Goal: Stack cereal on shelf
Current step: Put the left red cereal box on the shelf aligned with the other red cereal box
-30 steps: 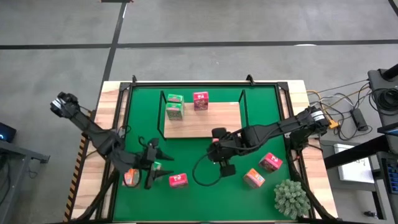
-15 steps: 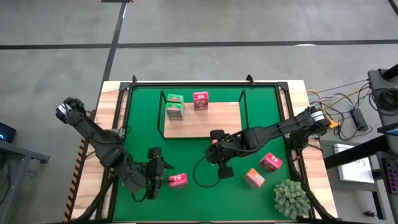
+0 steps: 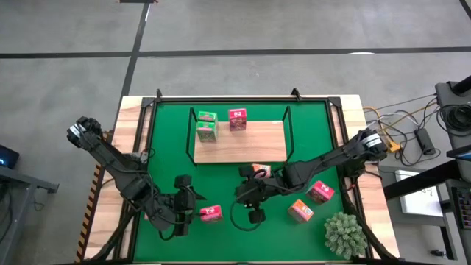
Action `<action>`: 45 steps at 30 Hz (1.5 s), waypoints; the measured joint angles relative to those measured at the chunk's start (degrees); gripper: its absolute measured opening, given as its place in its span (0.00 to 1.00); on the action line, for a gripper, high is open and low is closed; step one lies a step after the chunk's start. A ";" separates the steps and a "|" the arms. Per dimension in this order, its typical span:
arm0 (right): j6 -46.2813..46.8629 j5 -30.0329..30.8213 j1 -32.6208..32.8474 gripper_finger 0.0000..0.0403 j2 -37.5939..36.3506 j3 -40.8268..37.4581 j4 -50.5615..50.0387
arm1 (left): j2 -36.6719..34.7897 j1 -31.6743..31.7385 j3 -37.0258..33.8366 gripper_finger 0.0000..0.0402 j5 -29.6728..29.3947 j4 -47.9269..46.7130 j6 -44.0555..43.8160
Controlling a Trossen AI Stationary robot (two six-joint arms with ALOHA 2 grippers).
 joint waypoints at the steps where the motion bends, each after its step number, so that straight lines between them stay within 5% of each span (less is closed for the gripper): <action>1: -0.48 0.05 0.00 0.32 0.66 -0.31 2.72 | 0.00 0.00 0.00 0.52 -0.04 -0.57 0.30; 8: -4.36 0.07 0.02 0.61 5.82 -0.59 15.03 | 0.00 0.22 -0.02 0.52 -2.33 -2.21 3.76; 13: -4.43 0.09 0.00 0.71 8.11 -0.59 19.42 | 0.00 0.31 -0.02 0.52 -3.14 -2.62 4.55; 45: 0.90 -0.01 0.15 0.73 16.05 4.30 20.50 | 0.00 0.50 -0.09 0.52 -6.45 -2.52 5.37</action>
